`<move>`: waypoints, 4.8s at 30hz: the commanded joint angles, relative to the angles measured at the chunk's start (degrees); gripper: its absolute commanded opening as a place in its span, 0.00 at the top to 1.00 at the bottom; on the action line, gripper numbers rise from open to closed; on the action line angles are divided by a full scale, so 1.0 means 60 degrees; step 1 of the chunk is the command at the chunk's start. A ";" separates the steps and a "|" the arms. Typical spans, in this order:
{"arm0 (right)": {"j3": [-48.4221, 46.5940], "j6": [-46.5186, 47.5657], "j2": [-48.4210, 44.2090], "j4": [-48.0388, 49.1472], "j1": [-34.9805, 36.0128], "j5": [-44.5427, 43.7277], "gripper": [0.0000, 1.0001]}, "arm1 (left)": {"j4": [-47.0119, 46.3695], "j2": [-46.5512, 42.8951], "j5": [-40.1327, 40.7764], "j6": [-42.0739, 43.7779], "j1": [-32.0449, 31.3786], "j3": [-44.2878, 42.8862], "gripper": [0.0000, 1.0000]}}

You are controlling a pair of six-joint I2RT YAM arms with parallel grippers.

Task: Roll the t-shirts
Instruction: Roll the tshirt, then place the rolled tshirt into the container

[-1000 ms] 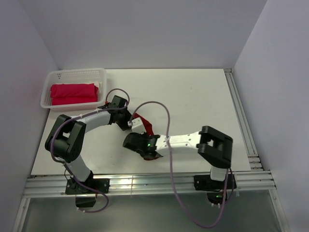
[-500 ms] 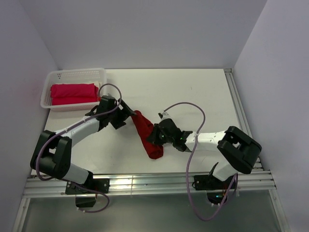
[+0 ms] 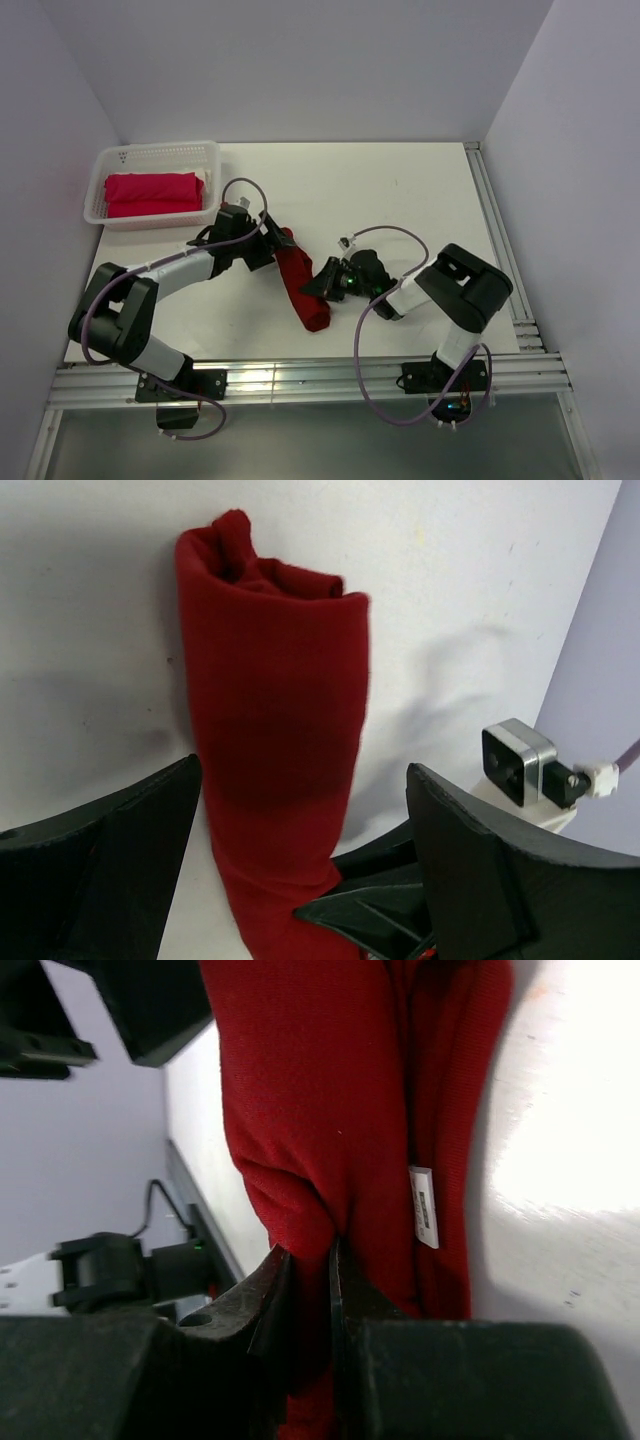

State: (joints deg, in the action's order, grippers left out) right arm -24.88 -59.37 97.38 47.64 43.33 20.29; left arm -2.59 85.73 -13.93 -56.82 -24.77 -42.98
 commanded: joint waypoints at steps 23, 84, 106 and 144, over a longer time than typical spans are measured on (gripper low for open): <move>-0.0070 0.0797 0.1158 -0.3013 -0.0601 0.1217 1.00 | -0.0740 0.1941 0.0506 0.0402 -0.0661 -0.0966 0.22; 0.2050 -0.7109 -0.4236 -0.4353 0.2050 -0.3367 0.05 | 0.2688 0.0887 0.3978 -0.3348 -0.1027 -0.0190 0.66; 0.2228 -0.8137 -0.3311 -0.3911 0.2739 -0.4876 0.60 | 0.2615 0.0229 0.3744 -0.3553 -0.1013 0.0219 0.63; -0.1317 0.4183 -0.3296 -1.1719 -0.2066 -0.1654 1.00 | 0.1048 -0.2144 -0.1501 0.1003 0.2415 0.1523 0.01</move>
State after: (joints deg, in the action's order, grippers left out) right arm -34.83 -38.04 76.53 -17.82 31.55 12.16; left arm 8.21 75.90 -18.59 -52.45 -10.46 -34.85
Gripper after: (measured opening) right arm 0.124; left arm 0.995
